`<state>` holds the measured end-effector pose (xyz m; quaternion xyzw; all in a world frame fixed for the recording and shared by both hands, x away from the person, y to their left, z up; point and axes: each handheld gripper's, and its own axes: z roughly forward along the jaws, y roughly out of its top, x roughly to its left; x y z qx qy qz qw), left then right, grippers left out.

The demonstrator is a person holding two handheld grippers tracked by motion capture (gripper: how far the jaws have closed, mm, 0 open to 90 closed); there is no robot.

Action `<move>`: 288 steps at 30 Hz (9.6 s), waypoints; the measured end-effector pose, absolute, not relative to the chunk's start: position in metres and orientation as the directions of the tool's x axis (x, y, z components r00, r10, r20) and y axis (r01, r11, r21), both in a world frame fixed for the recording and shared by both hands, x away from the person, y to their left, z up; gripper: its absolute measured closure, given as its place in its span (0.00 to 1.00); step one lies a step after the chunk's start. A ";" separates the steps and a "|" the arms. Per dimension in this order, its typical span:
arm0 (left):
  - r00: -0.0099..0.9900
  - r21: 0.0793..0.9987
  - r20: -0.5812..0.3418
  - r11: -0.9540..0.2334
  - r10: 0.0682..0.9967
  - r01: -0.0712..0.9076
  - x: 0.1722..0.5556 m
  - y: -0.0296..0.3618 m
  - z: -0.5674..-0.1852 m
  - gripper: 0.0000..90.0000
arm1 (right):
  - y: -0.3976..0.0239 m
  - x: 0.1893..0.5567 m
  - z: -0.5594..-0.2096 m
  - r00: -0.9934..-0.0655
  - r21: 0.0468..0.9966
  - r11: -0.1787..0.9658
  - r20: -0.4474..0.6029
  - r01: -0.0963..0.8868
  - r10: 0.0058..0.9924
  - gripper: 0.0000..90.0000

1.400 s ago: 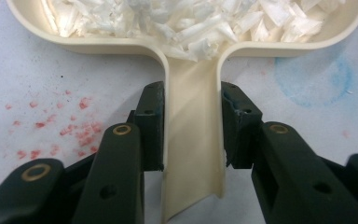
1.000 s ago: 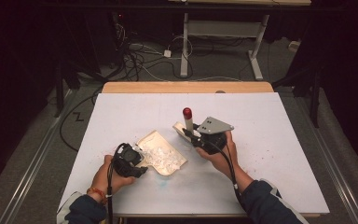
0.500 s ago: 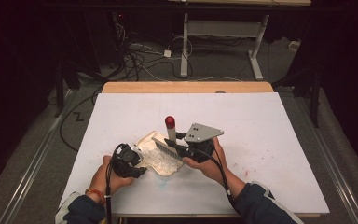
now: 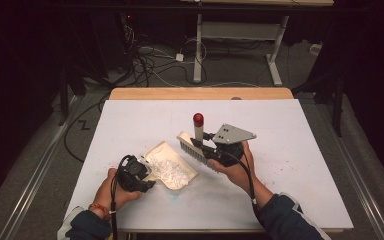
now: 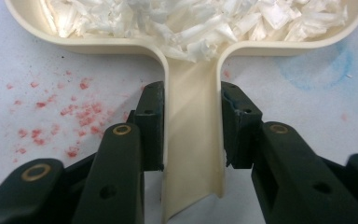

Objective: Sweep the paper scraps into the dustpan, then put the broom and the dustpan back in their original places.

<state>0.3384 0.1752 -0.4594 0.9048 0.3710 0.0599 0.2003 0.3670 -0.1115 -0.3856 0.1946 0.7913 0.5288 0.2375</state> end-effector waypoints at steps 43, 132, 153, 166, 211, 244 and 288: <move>0.705 0.416 -0.069 -0.622 0.706 0.664 0.337 0.181 -0.460 0.70 | -0.090 0.353 -0.397 -0.855 0.884 0.458 -0.166 0.092 0.491 0.79; 0.713 0.384 -0.044 -0.647 0.700 0.659 0.330 0.179 -0.458 0.70 | -0.128 0.335 -0.392 -0.865 0.836 0.537 -0.182 0.114 0.467 0.79; 0.715 0.378 -0.038 -0.652 0.698 0.657 0.330 0.180 -0.458 0.70 | -0.133 0.342 -0.371 -0.849 0.882 0.465 -0.188 0.075 0.494 0.79; 0.716 0.377 -0.039 -0.653 0.697 0.656 0.330 0.181 -0.458 0.70 | -0.091 0.406 -0.390 -0.758 0.844 0.535 -0.329 0.030 0.563 0.79; 0.706 0.377 -0.047 -0.642 0.706 0.667 0.331 0.180 -0.458 0.70 | -0.084 0.383 -0.395 -0.862 0.851 0.523 -0.225 0.053 0.454 0.79; 0.691 0.383 -0.052 -0.625 0.721 0.680 0.331 0.184 -0.458 0.70 | -0.147 0.330 -0.353 -0.883 0.885 0.464 -0.193 0.032 0.428 0.79; 0.570 0.448 -0.076 -0.483 0.818 0.752 0.342 0.203 -0.462 0.70 | -0.294 0.320 -0.374 -0.907 0.777 0.554 0.050 0.298 0.418 0.78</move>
